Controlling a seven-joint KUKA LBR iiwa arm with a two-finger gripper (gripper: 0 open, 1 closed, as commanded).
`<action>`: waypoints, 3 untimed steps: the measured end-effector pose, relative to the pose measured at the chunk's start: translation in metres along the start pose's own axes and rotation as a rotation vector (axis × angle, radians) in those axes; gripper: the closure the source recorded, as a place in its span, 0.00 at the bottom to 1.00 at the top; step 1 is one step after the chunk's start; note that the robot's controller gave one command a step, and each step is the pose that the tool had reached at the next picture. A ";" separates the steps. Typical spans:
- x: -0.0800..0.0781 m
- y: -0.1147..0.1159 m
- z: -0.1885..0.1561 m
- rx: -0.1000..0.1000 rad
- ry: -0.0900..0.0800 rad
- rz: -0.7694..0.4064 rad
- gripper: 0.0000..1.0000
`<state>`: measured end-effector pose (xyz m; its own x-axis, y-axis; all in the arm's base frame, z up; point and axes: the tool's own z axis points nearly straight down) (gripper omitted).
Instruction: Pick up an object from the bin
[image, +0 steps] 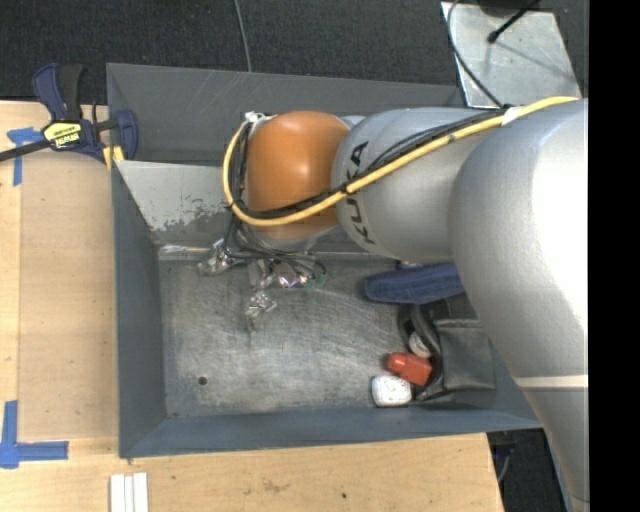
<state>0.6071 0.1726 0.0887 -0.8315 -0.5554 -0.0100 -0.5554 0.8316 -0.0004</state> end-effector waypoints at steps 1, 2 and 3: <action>0.024 -0.048 -0.090 0.005 -0.001 -0.123 0.00; 0.045 -0.003 -0.141 0.001 0.002 -0.165 0.00; 0.096 -0.030 -0.235 0.006 -0.001 -0.129 0.00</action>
Offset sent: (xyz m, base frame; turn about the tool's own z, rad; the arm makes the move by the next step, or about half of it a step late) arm 0.0026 -0.0508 0.0843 -0.1282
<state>0.5420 0.0933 0.3224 -0.7533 -0.6576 -0.0103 -0.6576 0.7534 -0.0078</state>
